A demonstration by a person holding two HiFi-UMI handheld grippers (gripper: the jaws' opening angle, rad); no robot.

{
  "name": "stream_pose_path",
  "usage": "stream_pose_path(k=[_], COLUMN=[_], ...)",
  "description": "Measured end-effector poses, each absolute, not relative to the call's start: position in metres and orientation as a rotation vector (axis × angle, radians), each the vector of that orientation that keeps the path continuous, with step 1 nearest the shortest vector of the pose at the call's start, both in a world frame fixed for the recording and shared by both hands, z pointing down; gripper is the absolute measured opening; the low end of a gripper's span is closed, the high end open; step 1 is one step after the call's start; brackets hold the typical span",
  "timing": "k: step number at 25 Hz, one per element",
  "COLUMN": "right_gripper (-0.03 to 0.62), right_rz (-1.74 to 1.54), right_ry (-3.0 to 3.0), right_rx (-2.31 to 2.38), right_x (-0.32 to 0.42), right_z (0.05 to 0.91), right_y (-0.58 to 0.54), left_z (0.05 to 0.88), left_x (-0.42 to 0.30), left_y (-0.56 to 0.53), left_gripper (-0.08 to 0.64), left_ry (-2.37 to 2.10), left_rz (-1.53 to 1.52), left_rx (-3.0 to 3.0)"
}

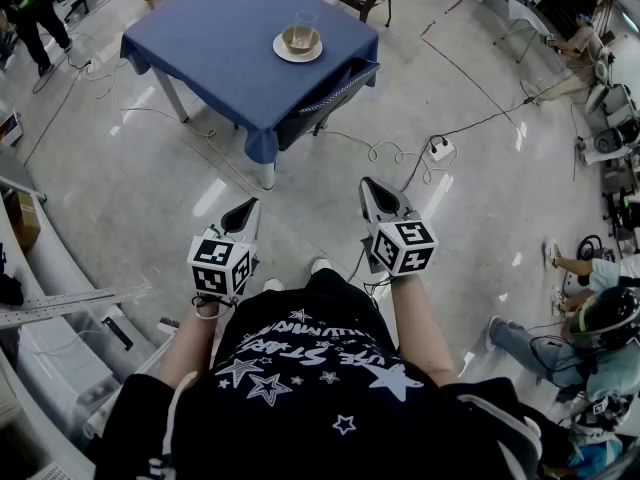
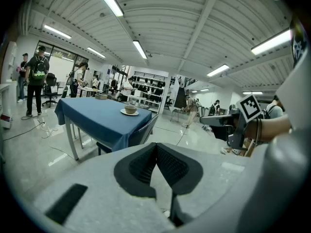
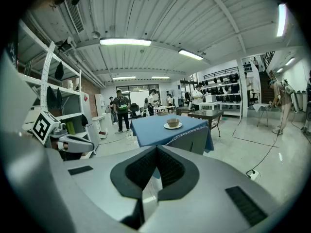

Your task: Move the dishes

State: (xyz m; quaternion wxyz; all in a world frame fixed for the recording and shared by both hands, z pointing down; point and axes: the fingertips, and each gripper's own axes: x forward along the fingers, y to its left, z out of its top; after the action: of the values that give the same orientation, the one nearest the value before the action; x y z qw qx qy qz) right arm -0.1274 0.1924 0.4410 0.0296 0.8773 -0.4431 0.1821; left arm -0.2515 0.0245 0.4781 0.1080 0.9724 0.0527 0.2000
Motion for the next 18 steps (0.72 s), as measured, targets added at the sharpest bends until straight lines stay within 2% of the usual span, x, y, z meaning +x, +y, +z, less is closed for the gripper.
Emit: stream_pose_path(k=[18], right_gripper=[0.005], right_rz=[0.489], right_ry=[-1.369], right_rx=[2.732], right_x=[-0.153], right_z=[0.434], right_y=[0.165], left_z=[0.482], left_x=[-0.273], left_y=[0.0], left_gripper=[0.018], left_ry=[0.168], left_rz=[0.609], left_rx=[2.889])
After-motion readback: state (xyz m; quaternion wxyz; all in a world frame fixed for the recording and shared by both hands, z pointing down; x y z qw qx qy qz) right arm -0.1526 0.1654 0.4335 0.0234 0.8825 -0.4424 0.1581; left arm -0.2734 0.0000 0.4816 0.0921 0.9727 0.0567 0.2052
